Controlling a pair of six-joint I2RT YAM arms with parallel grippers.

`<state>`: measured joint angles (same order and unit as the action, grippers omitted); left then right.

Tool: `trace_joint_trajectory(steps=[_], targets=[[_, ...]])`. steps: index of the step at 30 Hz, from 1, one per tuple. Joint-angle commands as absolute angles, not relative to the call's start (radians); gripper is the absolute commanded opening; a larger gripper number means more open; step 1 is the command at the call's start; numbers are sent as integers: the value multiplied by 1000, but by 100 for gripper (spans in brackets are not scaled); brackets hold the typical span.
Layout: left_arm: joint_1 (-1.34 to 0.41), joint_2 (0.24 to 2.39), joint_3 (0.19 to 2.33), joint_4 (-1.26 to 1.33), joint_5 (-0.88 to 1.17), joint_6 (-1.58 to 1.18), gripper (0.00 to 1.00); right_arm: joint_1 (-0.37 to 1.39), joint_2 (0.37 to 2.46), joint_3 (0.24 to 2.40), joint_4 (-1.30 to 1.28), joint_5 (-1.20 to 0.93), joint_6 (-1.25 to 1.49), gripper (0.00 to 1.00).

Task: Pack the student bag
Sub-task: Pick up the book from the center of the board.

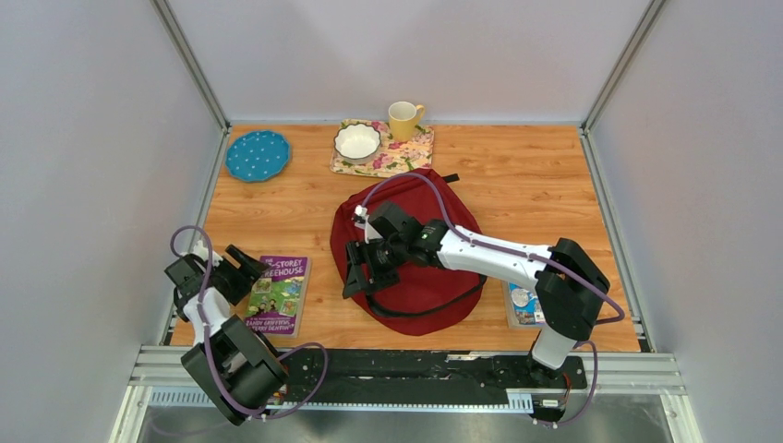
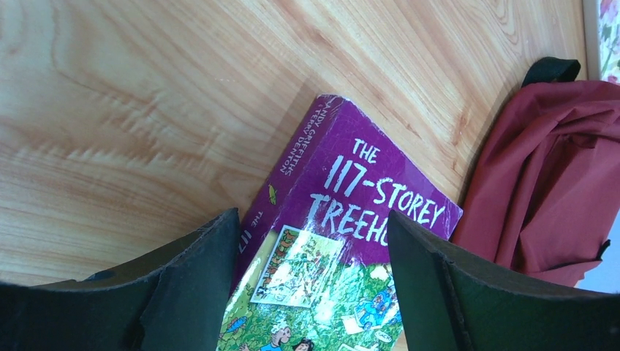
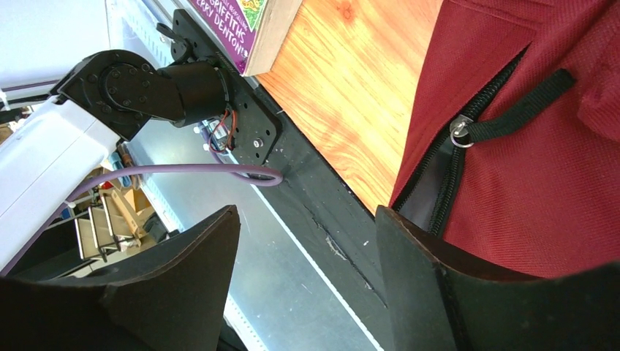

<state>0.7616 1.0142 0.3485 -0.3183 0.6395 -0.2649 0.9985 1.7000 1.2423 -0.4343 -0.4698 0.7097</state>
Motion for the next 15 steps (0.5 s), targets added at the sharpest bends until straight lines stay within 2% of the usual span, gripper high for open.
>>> trace_joint_trajectory(steps=[1, 15], targets=[[755, 977, 324, -328, 686, -298, 81, 1005, 1677, 1272, -457, -446, 667, 70], [755, 715, 322, -380, 420, -313, 82, 1006, 1718, 1342, -508, -397, 621, 70]])
